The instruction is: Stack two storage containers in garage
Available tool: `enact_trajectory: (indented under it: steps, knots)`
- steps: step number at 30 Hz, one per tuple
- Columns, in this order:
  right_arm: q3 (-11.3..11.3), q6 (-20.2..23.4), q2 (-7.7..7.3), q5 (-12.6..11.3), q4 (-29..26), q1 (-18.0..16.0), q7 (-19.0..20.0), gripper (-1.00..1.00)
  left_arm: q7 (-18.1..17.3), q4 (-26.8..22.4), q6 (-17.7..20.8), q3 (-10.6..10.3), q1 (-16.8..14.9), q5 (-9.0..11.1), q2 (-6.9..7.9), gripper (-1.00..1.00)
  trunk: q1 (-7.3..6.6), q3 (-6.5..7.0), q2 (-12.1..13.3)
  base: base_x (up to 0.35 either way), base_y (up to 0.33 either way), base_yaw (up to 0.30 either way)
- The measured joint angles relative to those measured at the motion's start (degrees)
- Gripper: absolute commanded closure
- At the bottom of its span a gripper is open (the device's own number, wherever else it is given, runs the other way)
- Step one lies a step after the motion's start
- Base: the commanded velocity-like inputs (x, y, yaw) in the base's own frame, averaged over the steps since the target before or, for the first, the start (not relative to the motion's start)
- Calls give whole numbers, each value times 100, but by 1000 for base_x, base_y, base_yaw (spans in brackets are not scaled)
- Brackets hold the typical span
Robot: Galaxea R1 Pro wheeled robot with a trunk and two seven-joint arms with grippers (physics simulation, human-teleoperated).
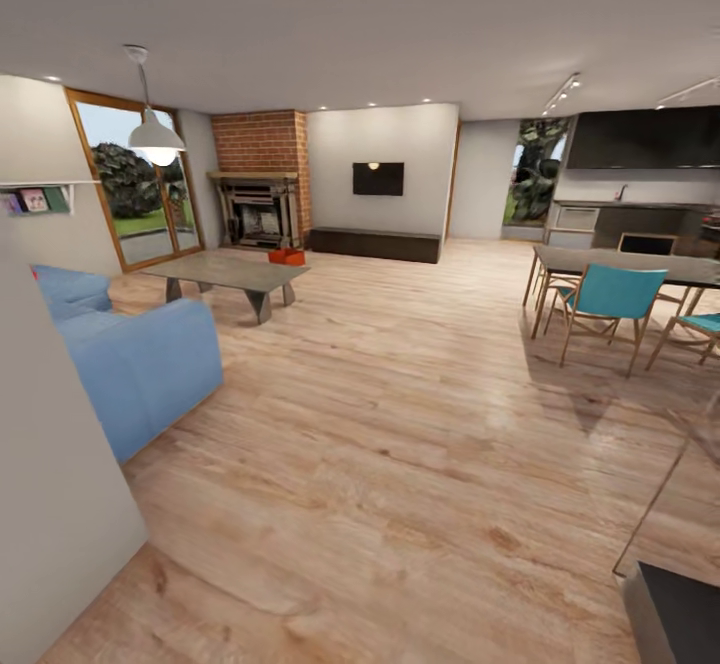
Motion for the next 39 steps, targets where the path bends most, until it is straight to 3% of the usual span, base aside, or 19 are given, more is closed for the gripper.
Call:
enact_trajectory:
  steps: [9, 39]
  knots:
    - [2, 1, 7, 15, 0, 1, 0, -100, 0, -1, 0, -3, 0, -2, -4, -100, 0, 0, 0, 319, 0, -220]
    - [2, 3, 0, -2, 0, -1, 0, -100, 0, -2, 0, 0, 2, 8, 1, -100, 0, 0, 0, 319, 0, -3]
